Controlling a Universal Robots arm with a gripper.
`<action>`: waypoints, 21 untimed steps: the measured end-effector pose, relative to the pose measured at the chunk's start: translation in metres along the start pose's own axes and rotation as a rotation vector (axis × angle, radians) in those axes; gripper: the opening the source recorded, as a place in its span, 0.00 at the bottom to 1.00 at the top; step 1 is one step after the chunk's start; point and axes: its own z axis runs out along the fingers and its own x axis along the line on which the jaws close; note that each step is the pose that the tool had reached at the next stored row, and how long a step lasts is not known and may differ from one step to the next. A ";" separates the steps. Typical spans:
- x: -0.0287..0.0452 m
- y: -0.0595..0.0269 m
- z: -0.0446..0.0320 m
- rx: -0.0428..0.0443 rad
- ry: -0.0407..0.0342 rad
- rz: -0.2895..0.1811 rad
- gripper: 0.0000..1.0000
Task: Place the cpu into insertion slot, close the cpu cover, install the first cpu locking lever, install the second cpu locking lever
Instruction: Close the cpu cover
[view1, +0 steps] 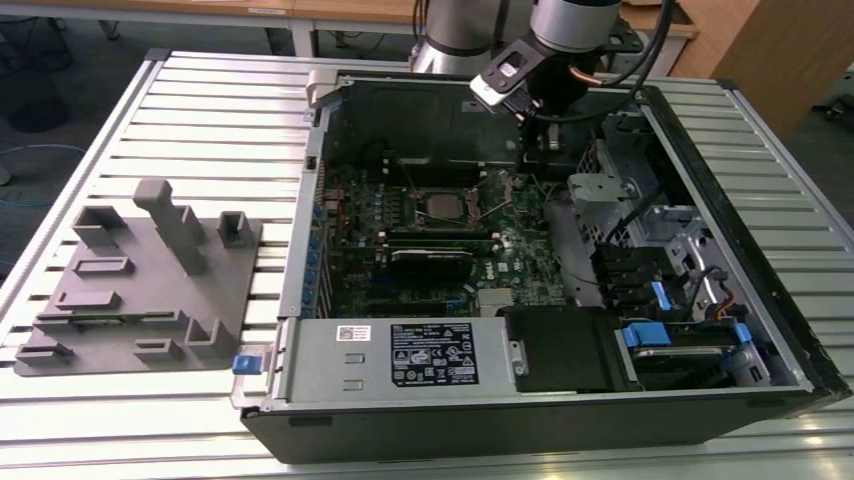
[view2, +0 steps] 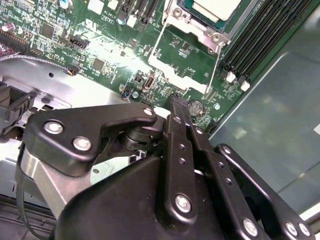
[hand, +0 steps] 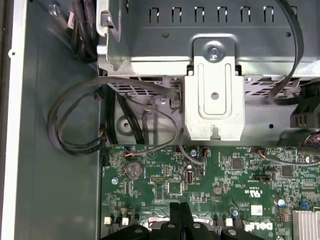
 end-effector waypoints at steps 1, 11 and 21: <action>0.0000 0.0012 0.0001 0.0004 0.0000 0.000 0.11; 0.0001 0.0046 0.0113 0.0008 -0.0002 0.000 0.11; 0.0001 0.0041 0.0288 0.0008 -0.0002 0.000 0.11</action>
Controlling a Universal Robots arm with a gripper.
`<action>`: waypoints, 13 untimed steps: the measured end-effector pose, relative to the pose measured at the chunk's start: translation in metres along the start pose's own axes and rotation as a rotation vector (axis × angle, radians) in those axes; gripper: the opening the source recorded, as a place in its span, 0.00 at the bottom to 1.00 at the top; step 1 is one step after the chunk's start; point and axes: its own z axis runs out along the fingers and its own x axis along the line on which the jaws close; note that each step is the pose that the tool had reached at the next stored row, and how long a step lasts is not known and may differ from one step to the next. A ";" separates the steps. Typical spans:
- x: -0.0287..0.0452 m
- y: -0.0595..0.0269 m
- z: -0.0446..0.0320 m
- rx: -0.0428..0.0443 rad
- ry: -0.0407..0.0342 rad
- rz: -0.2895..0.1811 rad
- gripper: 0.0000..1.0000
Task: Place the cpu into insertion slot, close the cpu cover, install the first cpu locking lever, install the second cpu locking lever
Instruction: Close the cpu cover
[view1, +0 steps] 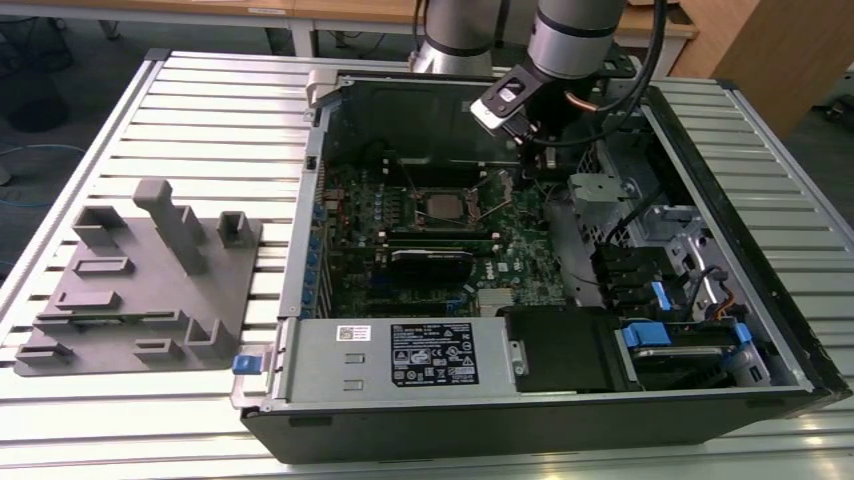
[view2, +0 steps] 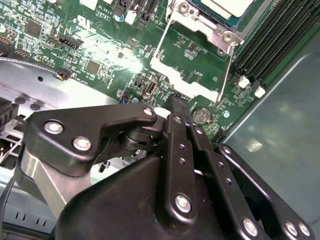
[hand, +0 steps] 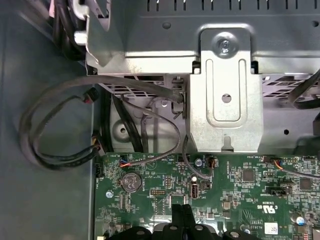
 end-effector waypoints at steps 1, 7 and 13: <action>0.0000 0.0000 0.0003 0.0000 -0.0001 0.000 0.11; 0.0000 0.0000 0.0005 0.0000 -0.0001 0.000 0.11; 0.0000 -0.0002 0.0006 0.0000 0.0000 0.000 0.11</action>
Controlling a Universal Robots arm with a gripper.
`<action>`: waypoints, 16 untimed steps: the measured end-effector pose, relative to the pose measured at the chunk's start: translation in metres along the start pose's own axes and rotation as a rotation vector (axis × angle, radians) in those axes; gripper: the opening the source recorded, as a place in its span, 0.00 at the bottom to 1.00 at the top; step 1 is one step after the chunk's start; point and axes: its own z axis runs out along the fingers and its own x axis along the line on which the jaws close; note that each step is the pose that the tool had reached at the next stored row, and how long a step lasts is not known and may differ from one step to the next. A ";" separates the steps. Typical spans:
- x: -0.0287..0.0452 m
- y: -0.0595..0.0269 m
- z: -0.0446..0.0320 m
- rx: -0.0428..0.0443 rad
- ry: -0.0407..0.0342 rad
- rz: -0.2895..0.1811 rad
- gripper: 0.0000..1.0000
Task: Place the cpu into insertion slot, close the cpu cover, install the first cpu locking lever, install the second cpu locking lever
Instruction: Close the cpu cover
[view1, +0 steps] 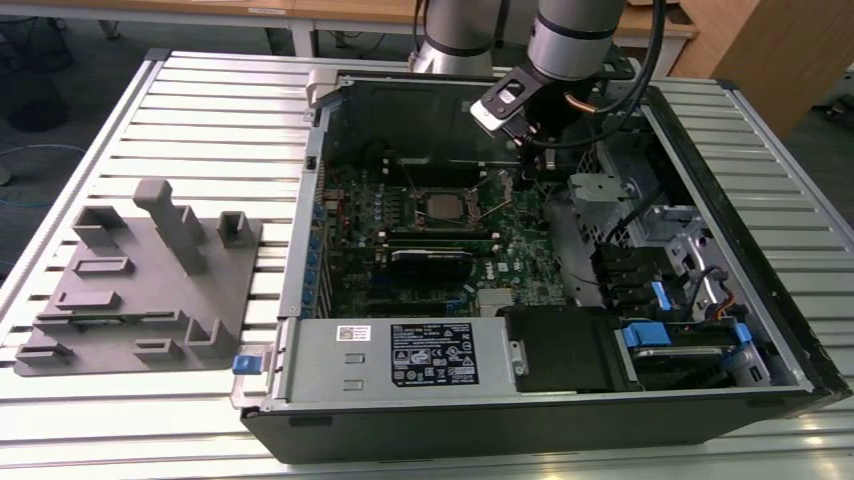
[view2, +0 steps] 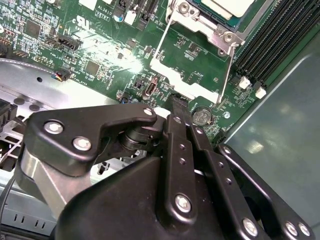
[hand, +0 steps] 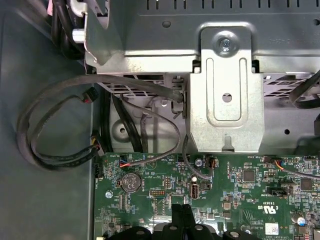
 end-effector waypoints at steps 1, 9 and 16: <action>0.0000 -0.0004 0.0001 0.0000 0.0002 0.000 0.11; -0.0002 -0.0154 0.0002 0.0000 -0.0001 0.000 0.11; -0.0005 -0.0376 -0.0001 -0.0008 0.0001 0.000 0.11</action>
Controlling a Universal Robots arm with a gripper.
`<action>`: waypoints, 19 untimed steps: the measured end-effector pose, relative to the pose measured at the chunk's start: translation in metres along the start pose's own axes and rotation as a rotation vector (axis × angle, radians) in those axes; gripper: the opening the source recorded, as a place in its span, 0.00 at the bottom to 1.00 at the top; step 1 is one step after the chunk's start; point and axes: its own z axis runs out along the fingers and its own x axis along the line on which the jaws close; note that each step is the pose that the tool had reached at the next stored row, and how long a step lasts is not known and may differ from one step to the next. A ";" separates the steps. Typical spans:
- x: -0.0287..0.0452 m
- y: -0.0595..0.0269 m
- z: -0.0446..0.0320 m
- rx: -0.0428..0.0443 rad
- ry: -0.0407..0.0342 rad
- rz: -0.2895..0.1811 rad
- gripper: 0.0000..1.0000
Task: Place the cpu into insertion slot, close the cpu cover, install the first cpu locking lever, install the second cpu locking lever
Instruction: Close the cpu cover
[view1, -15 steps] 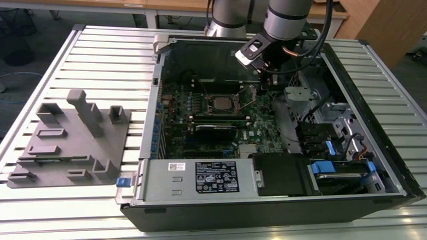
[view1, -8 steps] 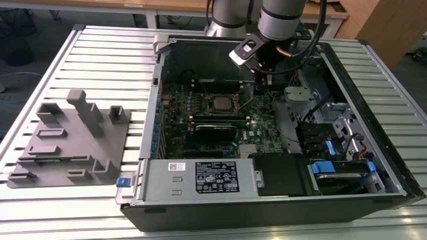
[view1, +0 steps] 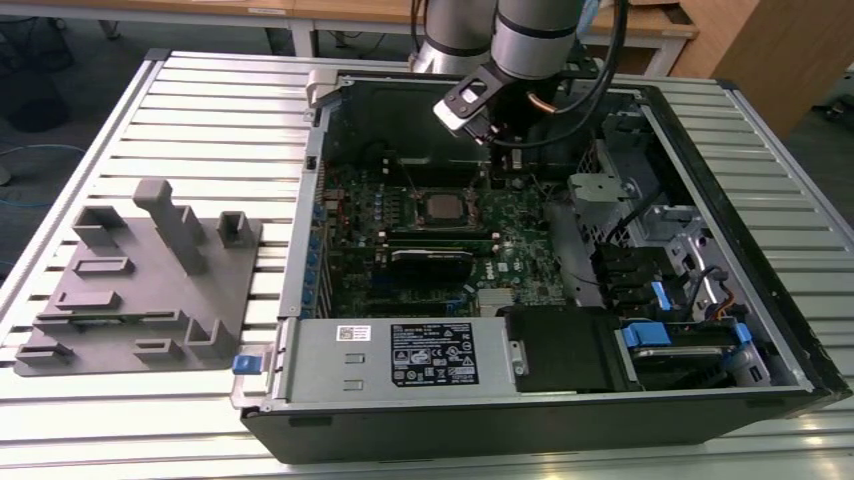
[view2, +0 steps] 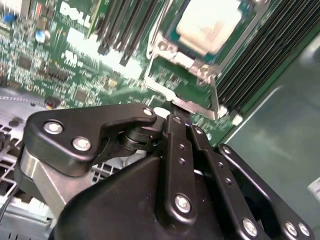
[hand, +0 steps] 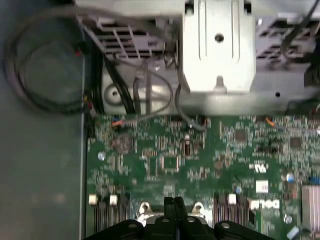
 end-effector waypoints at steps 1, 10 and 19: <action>0.0000 -0.0029 0.0000 0.0000 0.0000 0.000 0.11; -0.0001 -0.0128 0.0000 0.0001 -0.0002 0.000 0.11; -0.0002 -0.0154 0.0000 0.0001 -0.0002 0.000 0.11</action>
